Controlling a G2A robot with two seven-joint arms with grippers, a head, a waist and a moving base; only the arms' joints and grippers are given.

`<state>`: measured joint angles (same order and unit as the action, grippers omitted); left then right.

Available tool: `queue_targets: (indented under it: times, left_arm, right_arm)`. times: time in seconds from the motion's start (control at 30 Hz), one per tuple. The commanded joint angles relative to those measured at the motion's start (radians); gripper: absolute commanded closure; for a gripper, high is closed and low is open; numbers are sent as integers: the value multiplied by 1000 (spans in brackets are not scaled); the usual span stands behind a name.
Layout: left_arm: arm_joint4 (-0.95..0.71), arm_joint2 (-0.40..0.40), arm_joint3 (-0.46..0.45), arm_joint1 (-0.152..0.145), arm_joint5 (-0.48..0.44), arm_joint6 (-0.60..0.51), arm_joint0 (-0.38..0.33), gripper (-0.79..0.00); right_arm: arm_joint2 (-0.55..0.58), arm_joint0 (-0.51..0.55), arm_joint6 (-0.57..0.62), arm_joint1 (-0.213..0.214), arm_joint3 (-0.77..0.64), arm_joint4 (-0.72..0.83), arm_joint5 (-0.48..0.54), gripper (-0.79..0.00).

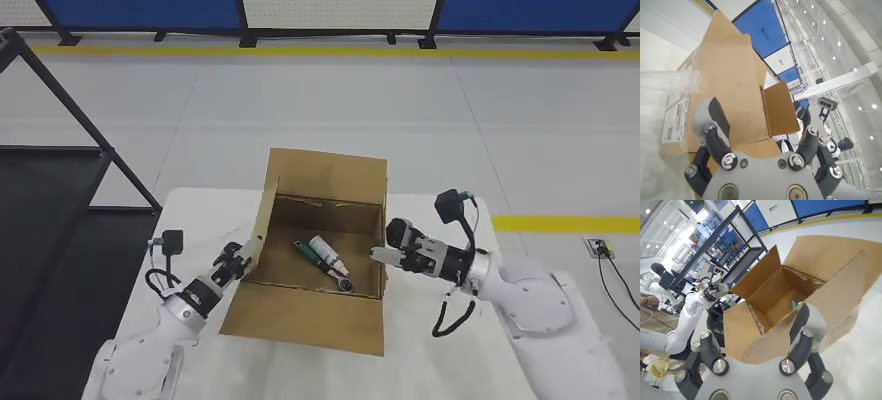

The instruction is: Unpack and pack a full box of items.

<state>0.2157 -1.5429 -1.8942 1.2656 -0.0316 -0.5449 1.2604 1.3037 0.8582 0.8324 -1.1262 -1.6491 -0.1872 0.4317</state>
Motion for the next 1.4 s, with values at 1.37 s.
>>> queue_targets:
  times: [1.37]
  left_arm:
    - [-193, 50, -74, 1, 35, 85, -43, -785]
  right_arm:
    - [-209, -268, -221, -71, 316, -45, -9, -785]
